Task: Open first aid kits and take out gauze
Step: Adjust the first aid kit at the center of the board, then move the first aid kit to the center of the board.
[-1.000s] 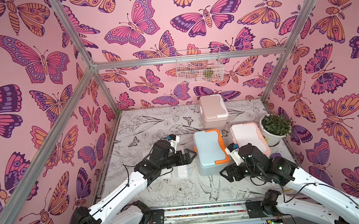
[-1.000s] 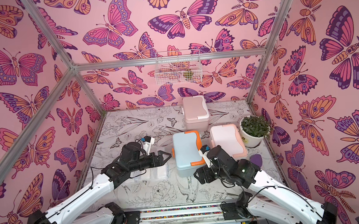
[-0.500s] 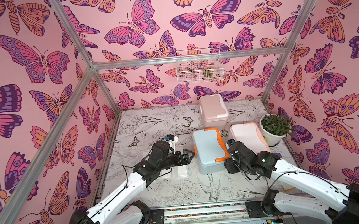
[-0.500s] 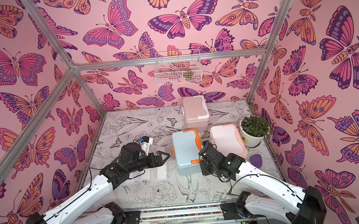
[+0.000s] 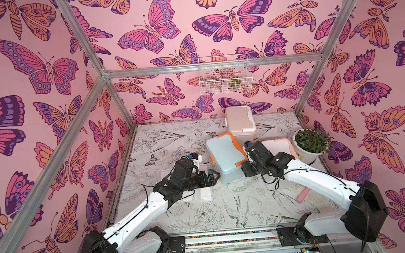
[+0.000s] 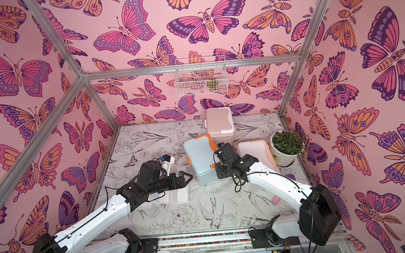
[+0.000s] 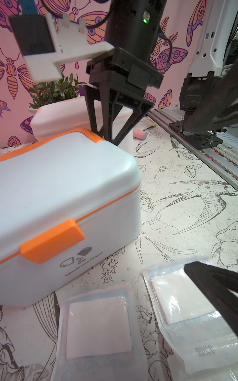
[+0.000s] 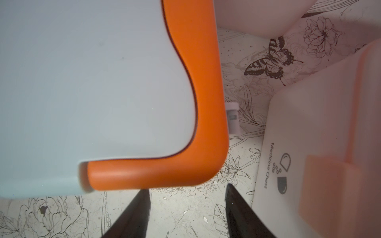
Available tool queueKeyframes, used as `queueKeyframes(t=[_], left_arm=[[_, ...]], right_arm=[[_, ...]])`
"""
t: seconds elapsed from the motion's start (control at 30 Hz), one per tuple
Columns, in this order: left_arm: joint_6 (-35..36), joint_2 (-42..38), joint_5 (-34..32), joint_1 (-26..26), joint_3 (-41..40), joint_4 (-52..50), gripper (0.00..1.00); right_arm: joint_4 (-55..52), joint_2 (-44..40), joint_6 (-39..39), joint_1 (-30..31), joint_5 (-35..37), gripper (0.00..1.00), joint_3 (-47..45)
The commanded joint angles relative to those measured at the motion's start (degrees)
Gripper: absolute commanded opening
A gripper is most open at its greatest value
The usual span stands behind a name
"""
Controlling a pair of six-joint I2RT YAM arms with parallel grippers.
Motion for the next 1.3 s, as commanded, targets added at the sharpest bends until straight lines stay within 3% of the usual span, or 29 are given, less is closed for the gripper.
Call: queueKeyframes(t=[0.0, 0.17, 0.33, 0.57, 0.73, 0.93, 1.13, 1.27], left_arm=[[0.82, 0.53, 0.99, -0.30, 0.39, 0.84, 1.00], [0.80, -0.89, 0.17, -0.77, 0.50, 0.21, 1.00], [2.18, -2.34, -4.10, -3.93, 2.12, -3.14, 1.00], [4.20, -1.63, -9.45, -8.74, 4.81, -5.87, 1.00], [4.96, 0.07, -9.62, -9.01, 5.70, -5.95, 1.00], [5.32, 0.45, -9.54, -9.01, 6.18, -5.93, 1.00], [5.47, 0.46, -10.02, -9.01, 6.02, -5.95, 1.00], [5.38, -0.28, -10.56, -9.01, 5.69, -6.09, 1.00]], right_arm=[[0.82, -0.12, -0.36, -0.95, -1.47, 0.59, 1.40], [-3.90, -5.95, 1.08, -1.10, -2.53, 0.64, 0.41], [-8.83, -18.22, 3.46, -1.00, -4.59, 0.78, -4.09], [-24.82, -34.08, 12.79, -1.07, -0.45, 0.99, -6.76], [-32.90, -38.83, 23.26, -1.07, 8.19, 0.99, -8.09], [-27.88, -35.75, 22.61, -3.12, 11.81, 1.00, -11.48], [-12.41, -24.88, 15.89, -14.39, 2.10, 0.99, -11.22], [-4.39, -16.00, 15.64, -17.13, -4.02, 0.92, -8.51]])
